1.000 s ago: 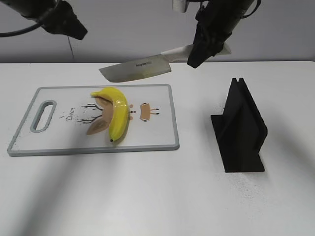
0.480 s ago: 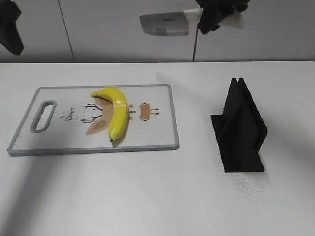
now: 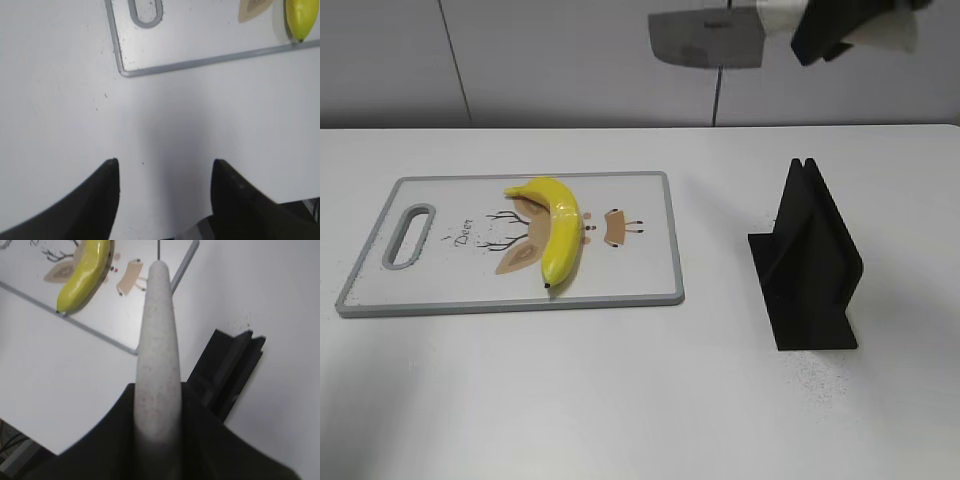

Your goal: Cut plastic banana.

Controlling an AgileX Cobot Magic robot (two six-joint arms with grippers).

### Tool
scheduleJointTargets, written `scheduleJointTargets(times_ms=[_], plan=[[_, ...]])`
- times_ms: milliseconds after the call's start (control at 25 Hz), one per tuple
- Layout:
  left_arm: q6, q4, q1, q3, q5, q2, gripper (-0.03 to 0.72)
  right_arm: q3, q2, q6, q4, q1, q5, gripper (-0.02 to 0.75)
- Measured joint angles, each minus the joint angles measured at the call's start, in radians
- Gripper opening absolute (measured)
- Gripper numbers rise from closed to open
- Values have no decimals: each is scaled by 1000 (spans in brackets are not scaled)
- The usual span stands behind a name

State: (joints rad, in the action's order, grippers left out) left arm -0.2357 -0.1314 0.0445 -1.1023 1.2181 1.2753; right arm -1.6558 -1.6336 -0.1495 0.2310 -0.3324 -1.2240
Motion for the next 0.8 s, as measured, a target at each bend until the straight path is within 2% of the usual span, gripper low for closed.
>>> scheduleJointTargets(times_ms=[440, 800], plan=[[0, 4, 0, 262, 3, -505, 562, 520, 425, 100, 0, 0, 158, 167], [0, 21, 0, 441, -29, -916, 562, 794, 698, 214, 0, 0, 303, 167]])
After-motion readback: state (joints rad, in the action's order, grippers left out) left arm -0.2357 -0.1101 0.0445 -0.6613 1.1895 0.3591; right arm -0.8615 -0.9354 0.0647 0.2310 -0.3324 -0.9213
